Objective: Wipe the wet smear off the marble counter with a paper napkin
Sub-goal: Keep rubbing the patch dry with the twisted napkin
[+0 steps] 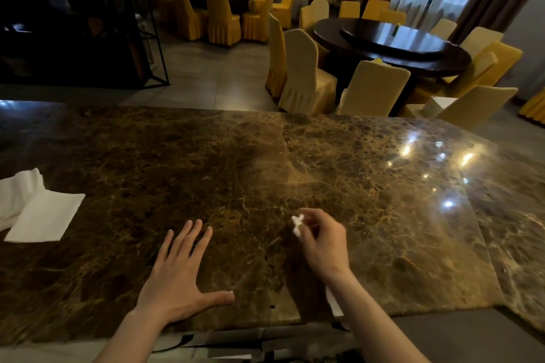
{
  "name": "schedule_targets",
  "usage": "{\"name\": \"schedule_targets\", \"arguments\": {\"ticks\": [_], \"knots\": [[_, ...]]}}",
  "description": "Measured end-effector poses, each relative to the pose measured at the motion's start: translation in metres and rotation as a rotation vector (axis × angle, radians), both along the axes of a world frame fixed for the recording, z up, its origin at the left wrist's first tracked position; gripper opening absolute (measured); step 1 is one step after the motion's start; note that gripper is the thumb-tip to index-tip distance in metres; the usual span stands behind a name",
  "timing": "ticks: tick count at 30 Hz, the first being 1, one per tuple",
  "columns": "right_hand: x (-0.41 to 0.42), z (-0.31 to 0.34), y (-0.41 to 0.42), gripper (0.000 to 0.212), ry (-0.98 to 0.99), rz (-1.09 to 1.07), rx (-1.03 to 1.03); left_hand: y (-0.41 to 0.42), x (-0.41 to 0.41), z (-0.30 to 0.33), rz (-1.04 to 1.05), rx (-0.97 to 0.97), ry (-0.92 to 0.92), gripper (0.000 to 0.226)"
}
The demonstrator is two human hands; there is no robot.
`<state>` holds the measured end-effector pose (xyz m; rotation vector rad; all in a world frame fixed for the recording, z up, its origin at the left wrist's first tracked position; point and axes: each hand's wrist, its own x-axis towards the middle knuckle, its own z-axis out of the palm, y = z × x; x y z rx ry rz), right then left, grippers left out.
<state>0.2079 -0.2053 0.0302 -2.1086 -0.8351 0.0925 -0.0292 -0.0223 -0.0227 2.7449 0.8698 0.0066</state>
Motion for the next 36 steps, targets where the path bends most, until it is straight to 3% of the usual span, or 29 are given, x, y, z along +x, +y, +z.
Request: {"name": "schedule_targets", "arguments": {"ticks": [3,7,15,19,21,26,33,36], "knots": [[-0.047,-0.010,0.011,0.017,-0.018,0.270,-0.076,0.000,0.000,0.001,0.001,-0.001,-0.011,0.143],[-0.071,-0.033,0.015,0.027,-0.306,0.501,-0.219,-0.001,0.000,0.002,0.003,0.001,0.006,0.143],[0.024,-0.019,0.009,0.014,-0.298,0.126,-0.313,0.000,0.000,0.005,0.003,-0.030,0.015,0.141],[0.049,-0.014,0.003,0.015,-0.122,-0.215,-0.129,0.002,0.001,0.005,0.011,-0.043,0.031,0.143],[0.054,-0.013,0.006,0.017,-0.102,-0.234,-0.095,0.001,0.003,0.005,0.017,-0.041,0.038,0.142],[0.029,-0.017,0.022,0.028,-0.236,-0.001,-0.344,0.002,0.002,0.006,0.019,-0.056,0.028,0.142],[-0.019,-0.022,0.010,0.036,-0.323,0.393,-0.312,0.000,0.008,0.016,0.029,-0.108,0.068,0.144],[0.004,-0.019,-0.008,0.031,-0.327,0.350,-0.316,-0.005,0.027,0.023,0.030,-0.105,-0.008,0.143]]}}
